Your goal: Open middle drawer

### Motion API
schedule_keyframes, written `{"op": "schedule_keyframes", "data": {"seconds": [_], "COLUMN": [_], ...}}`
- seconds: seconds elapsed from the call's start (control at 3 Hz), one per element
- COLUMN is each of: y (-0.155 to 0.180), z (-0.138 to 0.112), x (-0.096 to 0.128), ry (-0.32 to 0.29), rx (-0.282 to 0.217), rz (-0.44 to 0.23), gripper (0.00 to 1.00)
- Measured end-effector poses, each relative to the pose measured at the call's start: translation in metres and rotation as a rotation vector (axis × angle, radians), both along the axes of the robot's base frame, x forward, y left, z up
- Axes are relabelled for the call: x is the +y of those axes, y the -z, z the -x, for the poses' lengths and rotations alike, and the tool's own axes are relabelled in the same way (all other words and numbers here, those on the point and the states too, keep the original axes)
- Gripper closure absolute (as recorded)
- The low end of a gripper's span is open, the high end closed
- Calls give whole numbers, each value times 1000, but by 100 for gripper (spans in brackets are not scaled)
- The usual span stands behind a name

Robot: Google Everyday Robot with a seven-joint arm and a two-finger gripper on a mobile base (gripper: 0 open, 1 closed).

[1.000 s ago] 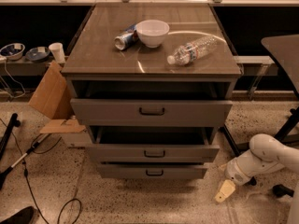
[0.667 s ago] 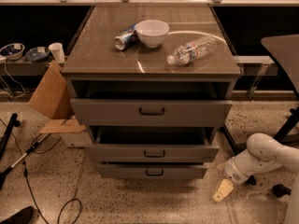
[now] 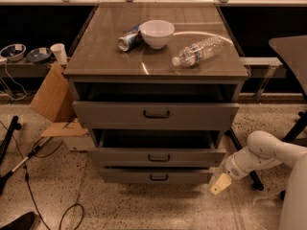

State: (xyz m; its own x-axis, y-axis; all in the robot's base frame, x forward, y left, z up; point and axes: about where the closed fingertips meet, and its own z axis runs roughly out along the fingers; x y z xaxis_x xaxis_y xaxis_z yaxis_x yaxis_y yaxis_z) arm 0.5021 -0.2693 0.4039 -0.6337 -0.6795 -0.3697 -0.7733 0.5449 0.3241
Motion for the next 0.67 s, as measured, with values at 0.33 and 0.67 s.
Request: {"op": "schedule_keyframes", "data": {"seconds": [0.33, 0.67], "y": [-1, -2], "z": [-18, -28], "x": [-7, -19], "ry": [86, 167], "rx": [3, 12], "rz": [63, 115], "gripper": [0, 0]}}
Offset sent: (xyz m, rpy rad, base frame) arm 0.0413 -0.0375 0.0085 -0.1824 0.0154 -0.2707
